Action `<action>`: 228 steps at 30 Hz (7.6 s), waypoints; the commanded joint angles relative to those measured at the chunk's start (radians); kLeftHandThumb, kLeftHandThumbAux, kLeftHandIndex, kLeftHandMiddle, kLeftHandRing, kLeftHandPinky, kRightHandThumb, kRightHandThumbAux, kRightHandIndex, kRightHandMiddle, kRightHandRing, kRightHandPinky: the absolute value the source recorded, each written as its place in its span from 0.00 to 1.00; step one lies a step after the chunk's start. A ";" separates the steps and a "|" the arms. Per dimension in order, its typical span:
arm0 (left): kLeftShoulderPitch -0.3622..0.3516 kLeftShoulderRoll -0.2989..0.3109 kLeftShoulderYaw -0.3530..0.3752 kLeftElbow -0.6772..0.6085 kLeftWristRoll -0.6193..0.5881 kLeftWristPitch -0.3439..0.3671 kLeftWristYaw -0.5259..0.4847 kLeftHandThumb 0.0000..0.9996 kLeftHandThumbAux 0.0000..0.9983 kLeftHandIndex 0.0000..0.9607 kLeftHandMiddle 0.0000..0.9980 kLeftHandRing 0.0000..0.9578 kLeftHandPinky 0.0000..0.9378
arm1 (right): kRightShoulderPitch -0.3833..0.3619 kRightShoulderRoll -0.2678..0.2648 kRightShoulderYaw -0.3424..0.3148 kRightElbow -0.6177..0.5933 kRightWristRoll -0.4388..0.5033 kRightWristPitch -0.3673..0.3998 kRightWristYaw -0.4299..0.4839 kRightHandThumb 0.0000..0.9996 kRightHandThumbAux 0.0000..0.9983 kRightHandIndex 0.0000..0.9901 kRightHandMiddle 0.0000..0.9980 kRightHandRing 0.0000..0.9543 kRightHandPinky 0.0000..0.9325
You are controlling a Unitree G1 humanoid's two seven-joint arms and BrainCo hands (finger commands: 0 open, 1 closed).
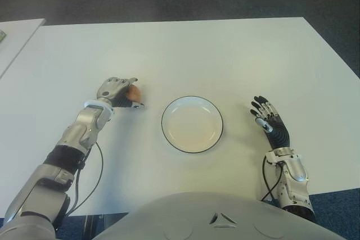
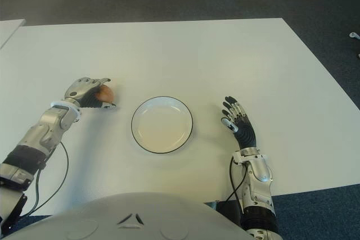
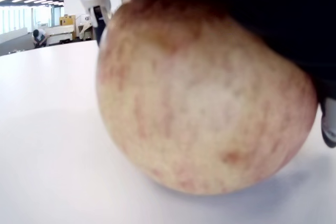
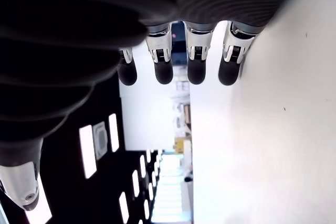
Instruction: Put the apples into the plate.
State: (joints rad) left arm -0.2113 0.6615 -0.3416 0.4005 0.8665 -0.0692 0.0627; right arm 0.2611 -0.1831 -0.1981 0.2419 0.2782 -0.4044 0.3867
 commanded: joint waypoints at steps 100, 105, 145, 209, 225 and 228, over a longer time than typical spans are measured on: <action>0.063 -0.292 -0.131 -0.811 0.142 0.000 -0.317 0.86 0.66 0.42 0.53 0.87 0.86 | 0.063 0.066 0.028 -0.002 -0.037 0.064 -0.070 0.17 0.54 0.11 0.09 0.08 0.11; 0.078 -0.299 -0.143 -0.783 0.127 -0.009 -0.333 0.86 0.66 0.42 0.53 0.87 0.86 | 0.080 0.063 0.035 -0.028 -0.041 0.072 -0.082 0.18 0.54 0.10 0.10 0.09 0.11; 0.156 -0.329 -0.155 -0.619 0.131 0.007 -0.256 0.86 0.67 0.42 0.52 0.83 0.83 | 0.088 0.036 0.025 -0.018 -0.002 0.054 -0.009 0.20 0.54 0.10 0.10 0.07 0.10; 0.159 -0.233 -0.143 -0.688 0.079 -0.092 -0.391 0.16 0.15 0.00 0.00 0.00 0.00 | 0.062 0.054 0.032 -0.017 -0.009 0.093 -0.054 0.20 0.52 0.10 0.10 0.09 0.12; 0.158 -0.228 -0.132 -0.676 0.089 -0.116 -0.349 0.14 0.12 0.00 0.00 0.00 0.00 | 0.055 0.053 0.031 -0.009 -0.006 0.095 -0.049 0.20 0.53 0.10 0.10 0.08 0.11; 0.160 -0.227 -0.128 -0.682 0.089 -0.107 -0.360 0.15 0.12 0.00 0.00 0.00 0.00 | 0.057 0.054 0.032 -0.013 -0.006 0.097 -0.049 0.20 0.53 0.10 0.10 0.08 0.11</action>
State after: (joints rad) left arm -0.0577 0.4225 -0.4790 -0.2916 0.9529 -0.1846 -0.2911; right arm 0.2948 -0.1443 -0.1767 0.1881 0.2769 -0.3577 0.3391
